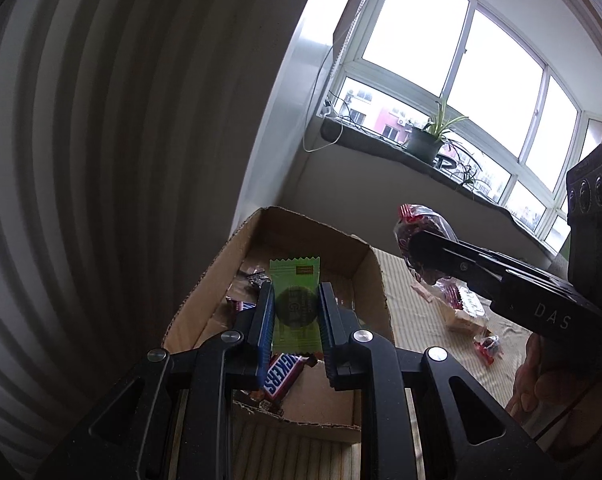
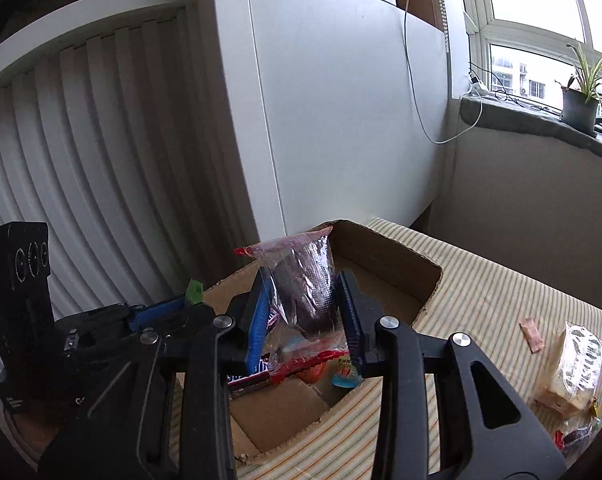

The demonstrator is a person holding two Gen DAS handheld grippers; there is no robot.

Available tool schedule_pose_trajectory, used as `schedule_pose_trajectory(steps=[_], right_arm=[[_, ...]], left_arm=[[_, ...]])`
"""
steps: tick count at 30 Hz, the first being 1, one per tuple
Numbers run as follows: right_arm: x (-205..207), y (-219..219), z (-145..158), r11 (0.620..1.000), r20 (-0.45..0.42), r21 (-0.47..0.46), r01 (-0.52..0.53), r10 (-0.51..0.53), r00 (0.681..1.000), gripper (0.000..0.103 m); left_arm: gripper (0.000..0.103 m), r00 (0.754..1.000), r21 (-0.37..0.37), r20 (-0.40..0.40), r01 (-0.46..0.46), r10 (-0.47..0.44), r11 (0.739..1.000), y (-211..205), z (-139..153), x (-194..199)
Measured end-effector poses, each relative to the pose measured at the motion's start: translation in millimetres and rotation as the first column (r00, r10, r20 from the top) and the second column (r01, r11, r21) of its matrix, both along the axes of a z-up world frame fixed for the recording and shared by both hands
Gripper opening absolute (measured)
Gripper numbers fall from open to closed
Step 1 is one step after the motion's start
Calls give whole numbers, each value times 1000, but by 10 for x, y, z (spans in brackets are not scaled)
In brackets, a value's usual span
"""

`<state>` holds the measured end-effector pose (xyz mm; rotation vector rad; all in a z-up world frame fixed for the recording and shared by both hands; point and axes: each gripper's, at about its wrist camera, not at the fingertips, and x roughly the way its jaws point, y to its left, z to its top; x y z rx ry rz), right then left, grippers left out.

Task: Organize snacks
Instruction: 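Carry both snacks to the cardboard box and open both tools to release them, then move both open tools back over the remaining snacks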

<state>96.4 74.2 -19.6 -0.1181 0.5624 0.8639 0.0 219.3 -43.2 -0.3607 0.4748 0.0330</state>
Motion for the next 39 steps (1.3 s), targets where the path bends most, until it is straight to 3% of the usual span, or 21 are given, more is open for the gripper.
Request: schedule_pose_trajectory(steps=[2, 4, 5, 6, 8, 13, 15, 19, 30, 39], right_arm=[[93, 50, -83, 1000, -17, -1, -5, 5, 1000, 41], [221, 110, -202, 1000, -50, -24, -9, 8, 999, 63], [258, 97, -238, 1000, -51, -20, 6, -7, 999, 64], [277, 66, -271, 1000, -56, -15, 18, -19, 998, 64], [293, -16, -334, 999, -68, -7, 36, -36, 997, 64], [264, -180, -454, 997, -91, -24, 74, -76, 993, 65], [221, -218, -426, 997, -89, -21, 73, -74, 993, 65], [76, -206, -307, 998, -39, -25, 65, -66, 997, 75], [-165, -301, -186, 998, -18, 27, 62, -62, 998, 76], [-202, -882, -251, 989, -42, 64, 133, -130, 991, 76]], left_arm=[[19, 1000, 0, -17, 5, -5, 1000, 2, -52, 89], [21, 999, 8, -39, 10, -10, 1000, -6, -109, 179], [27, 999, 16, -53, 8, -7, 1000, 3, -138, 202], [45, 998, 24, -66, -1, 2, 1000, -2, -166, 224], [67, 997, 33, -74, -32, 34, 999, 9, -207, 219], [68, 994, 24, -81, -69, 71, 997, 65, -214, 153], [68, 994, 20, -83, -77, 78, 997, 81, -189, 134], [69, 994, 26, -58, -89, 90, 996, 80, -90, 43], [73, 991, 46, -28, -128, 129, 991, 51, 106, -174], [73, 996, 105, -22, -88, 91, 991, -301, 276, -99]])
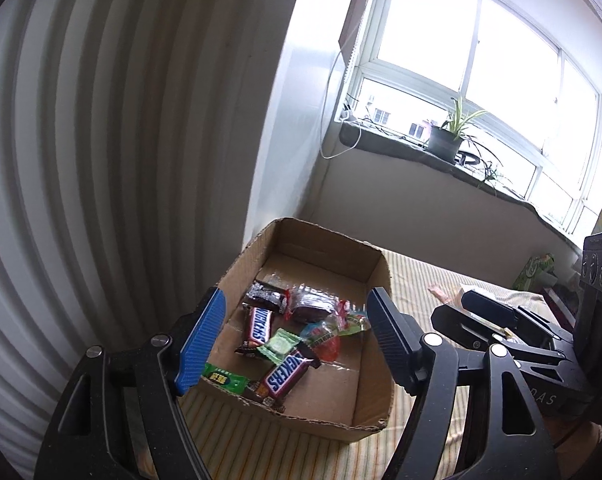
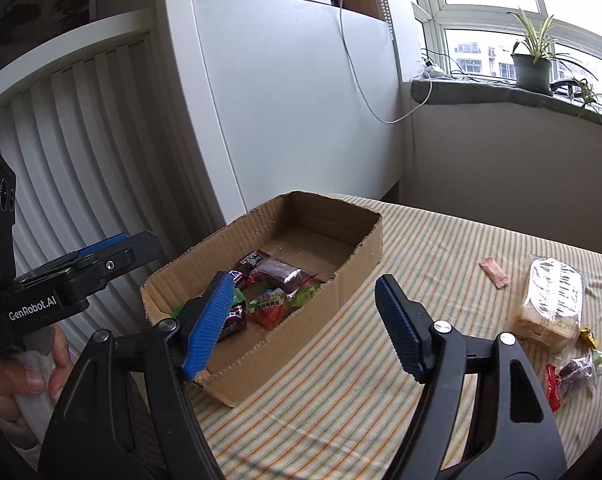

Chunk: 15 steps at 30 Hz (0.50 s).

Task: Organize snacks
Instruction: 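Move both open tools back over the remaining snacks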

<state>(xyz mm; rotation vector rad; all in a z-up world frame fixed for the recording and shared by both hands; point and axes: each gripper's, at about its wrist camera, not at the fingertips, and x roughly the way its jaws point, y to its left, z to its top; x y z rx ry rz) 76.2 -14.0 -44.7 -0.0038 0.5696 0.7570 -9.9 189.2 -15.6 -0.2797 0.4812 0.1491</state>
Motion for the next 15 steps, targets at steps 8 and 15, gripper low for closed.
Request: schedule_pose_trajectory(steps=[8, 15], right_arm=[[90, -1013, -41, 985, -22, 58, 161, -160, 987, 76], [110, -2129, -163, 930, -46, 70, 362, -360, 932, 80]], left_arm=[[75, 992, 78, -17, 127, -126, 989, -741, 138, 217], [75, 955, 125, -44, 298, -294, 946, -1564, 177, 413]])
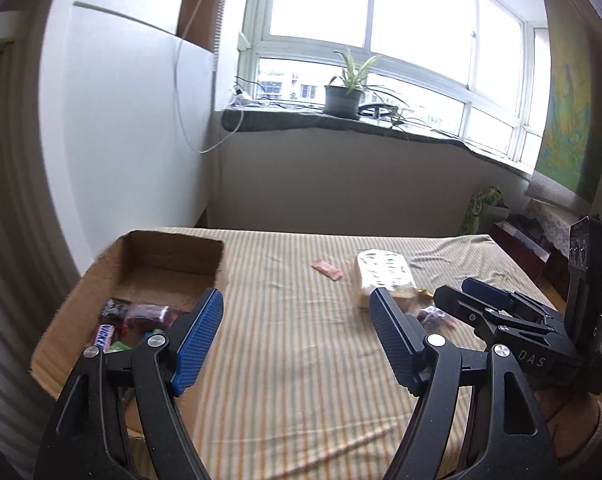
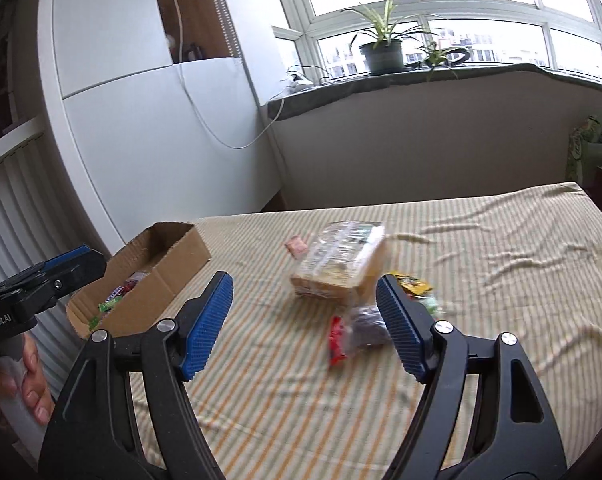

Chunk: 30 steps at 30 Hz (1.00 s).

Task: Organize snacks
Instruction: 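Move both open tools back over the remaining snacks, then grasp the small bag with a green ball with the right tool while the left tool grasps the dried-fruit bag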

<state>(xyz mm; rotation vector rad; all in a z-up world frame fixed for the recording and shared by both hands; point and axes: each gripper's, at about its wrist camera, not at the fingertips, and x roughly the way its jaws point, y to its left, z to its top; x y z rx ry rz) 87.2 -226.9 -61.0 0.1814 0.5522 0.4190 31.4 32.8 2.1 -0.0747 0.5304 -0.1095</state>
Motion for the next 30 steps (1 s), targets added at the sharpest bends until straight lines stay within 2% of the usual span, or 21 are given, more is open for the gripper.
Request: schedule_pose_trajectory(steps=[5, 10, 16, 19, 26, 30], right_arm=[[-20, -656, -166, 992, -44, -15, 126, -126, 991, 82], [-45, -967, -269, 988, -68, -20, 151, -152, 986, 82], [55, -880, -418, 987, -111, -129, 97, -111, 988, 82], [153, -864, -502, 985, -153, -157, 70, -95, 984, 88], [580, -801, -564, 979, -219, -203, -13, -33, 975, 88], [871, -716, -535, 970, -239, -231, -76, 19, 971, 88]], left_arm=[[75, 994, 24, -29, 108, -108, 994, -505, -72, 101], [75, 981, 62, -59, 190, -186, 980, -861, -152, 178], [76, 957, 103, -126, 276, -263, 955, -1122, -387, 411], [76, 943, 79, -185, 296, -278, 952, -1194, -561, 554], [76, 906, 67, -261, 362, -334, 930, -1390, -870, 792], [76, 882, 18, -293, 390, -368, 921, -1445, -966, 945]])
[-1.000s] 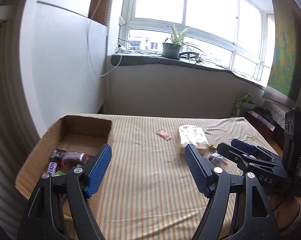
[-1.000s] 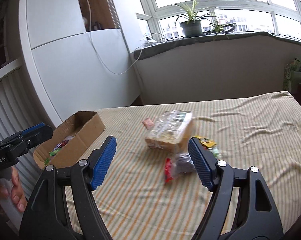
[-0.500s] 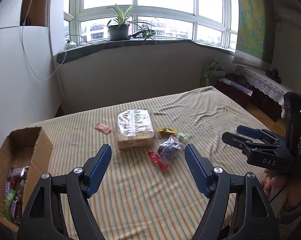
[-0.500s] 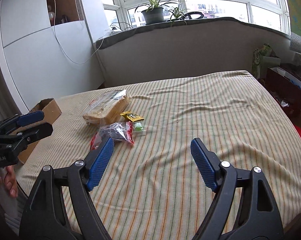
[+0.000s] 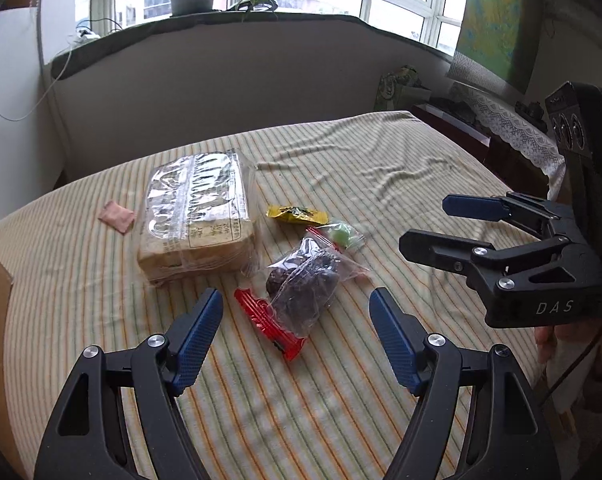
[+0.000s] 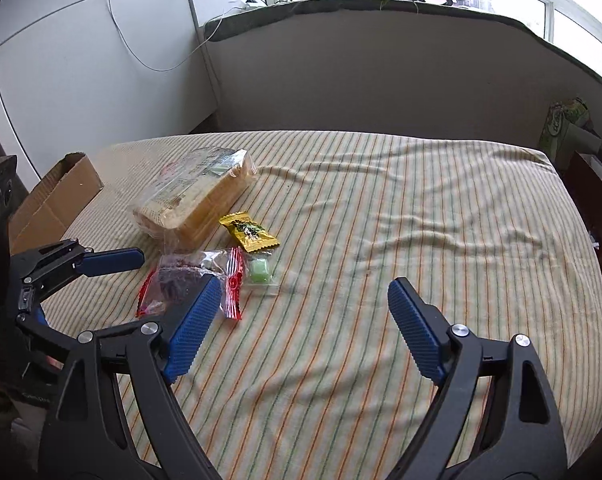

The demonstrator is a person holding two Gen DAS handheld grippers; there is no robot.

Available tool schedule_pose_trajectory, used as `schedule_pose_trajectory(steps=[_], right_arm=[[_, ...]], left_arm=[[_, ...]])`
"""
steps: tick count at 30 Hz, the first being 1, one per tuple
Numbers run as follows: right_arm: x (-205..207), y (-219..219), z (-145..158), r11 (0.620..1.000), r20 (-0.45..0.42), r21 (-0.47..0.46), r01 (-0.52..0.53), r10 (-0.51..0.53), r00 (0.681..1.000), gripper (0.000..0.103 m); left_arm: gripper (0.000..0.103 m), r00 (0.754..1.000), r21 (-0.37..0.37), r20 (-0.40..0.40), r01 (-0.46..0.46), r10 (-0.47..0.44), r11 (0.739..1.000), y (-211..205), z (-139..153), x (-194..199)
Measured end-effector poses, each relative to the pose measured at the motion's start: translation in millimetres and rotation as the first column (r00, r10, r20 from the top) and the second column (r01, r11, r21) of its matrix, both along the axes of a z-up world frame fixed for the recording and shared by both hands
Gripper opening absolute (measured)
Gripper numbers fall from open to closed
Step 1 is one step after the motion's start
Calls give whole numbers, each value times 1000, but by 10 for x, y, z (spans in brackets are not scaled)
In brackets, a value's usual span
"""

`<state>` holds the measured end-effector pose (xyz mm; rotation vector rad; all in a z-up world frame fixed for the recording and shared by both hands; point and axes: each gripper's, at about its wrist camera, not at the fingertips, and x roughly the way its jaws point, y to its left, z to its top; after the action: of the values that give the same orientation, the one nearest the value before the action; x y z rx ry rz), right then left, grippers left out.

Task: Organize snacks
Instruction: 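Grasp the small bag with a green ball with the right tool while the left tool grasps the dried-fruit bag, then carry both bags to the cardboard box and open both tools to drop them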

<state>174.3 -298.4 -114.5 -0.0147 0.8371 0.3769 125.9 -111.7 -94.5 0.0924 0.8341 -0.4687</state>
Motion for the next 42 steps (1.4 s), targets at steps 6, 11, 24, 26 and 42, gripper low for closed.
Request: schedule_pose_trajectory(steps=[6, 11, 24, 26, 42], right_arm=[[233, 185, -77, 992, -69, -53, -116, 112, 991, 67], [316, 256, -186, 987, -108, -50, -151, 145, 984, 55], [331, 298, -207, 986, -128, -9, -169, 167, 978, 22], [301, 262, -181, 987, -122, -1, -160, 158, 980, 22], [-284, -199, -56, 989, -43, 148, 25, -19, 999, 22]], left_arm=[[76, 997, -44, -73, -2, -1, 999, -23, -95, 171], [75, 997, -44, -74, 10, -13, 999, -69, -111, 199], [41, 996, -24, -75, 47, -49, 999, -112, -153, 229], [38, 995, -21, -71, 62, -64, 998, -148, -147, 217], [36, 999, -107, -19, 42, -44, 993, 54, 42, -133]])
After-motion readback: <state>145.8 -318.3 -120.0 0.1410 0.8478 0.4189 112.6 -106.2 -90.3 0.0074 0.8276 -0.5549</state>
